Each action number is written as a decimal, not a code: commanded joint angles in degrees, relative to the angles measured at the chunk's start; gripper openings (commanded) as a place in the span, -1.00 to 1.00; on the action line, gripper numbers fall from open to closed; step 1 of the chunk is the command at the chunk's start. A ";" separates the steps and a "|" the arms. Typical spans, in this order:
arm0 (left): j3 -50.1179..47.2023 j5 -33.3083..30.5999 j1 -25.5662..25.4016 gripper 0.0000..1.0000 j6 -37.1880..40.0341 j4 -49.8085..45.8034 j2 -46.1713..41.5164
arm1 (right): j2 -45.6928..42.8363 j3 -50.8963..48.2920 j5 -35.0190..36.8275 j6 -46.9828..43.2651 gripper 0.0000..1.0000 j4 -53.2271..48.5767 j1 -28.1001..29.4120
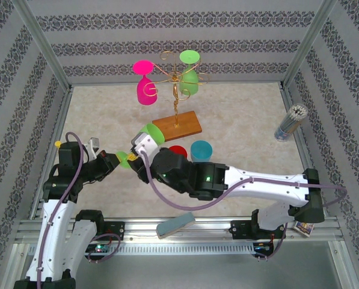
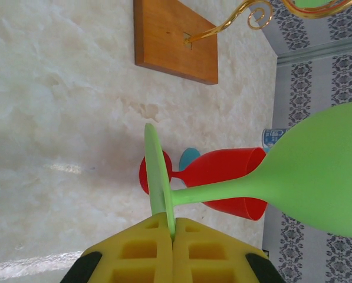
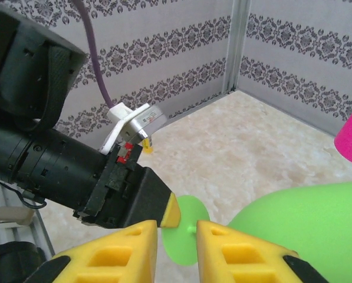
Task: Take the wine glass off the wine glass rack
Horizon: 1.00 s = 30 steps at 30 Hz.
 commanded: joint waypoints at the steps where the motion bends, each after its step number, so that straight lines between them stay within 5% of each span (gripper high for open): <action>1: -1.39 2.18 0.90 -1.00 -2.19 4.81 -1.73 | -3.12 2.40 -4.83 5.65 -0.49 -6.65 -2.64; 17: -6.45 3.96 0.90 -1.00 -4.92 11.03 -6.27 | -8.32 2.51 -23.19 12.44 -0.21 -15.70 -18.80; 30: -11.17 6.30 0.90 -1.00 -6.73 15.46 -10.31 | -3.01 5.73 -32.07 11.24 0.07 -16.24 -20.78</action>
